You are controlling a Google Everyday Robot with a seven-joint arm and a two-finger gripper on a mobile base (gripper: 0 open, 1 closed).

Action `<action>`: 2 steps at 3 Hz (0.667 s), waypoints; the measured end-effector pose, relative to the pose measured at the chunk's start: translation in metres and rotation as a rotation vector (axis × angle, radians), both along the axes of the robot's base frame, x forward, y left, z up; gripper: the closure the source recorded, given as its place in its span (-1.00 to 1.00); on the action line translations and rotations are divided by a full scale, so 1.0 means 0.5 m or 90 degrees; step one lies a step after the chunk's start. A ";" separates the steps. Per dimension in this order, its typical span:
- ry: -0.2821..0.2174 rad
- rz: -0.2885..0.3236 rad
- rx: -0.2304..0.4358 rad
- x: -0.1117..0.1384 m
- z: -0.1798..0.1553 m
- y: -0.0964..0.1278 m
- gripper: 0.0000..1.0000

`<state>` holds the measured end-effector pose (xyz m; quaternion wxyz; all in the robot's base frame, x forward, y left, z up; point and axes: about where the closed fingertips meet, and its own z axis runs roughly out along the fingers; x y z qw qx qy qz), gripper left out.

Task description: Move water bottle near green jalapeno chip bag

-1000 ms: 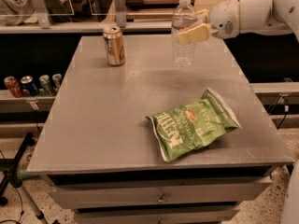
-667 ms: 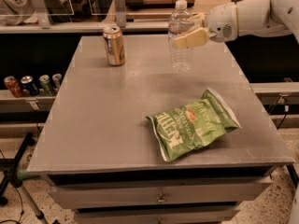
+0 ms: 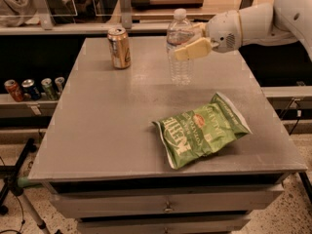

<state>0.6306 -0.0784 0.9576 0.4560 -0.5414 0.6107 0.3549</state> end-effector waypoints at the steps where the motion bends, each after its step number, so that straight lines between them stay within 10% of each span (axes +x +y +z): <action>1: 0.007 0.029 0.003 -0.032 -0.010 0.033 1.00; 2: 0.013 0.050 0.004 -0.063 -0.021 0.057 1.00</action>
Offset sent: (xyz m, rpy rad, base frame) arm -0.0509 0.0370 -0.0166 0.0080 0.0310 0.1079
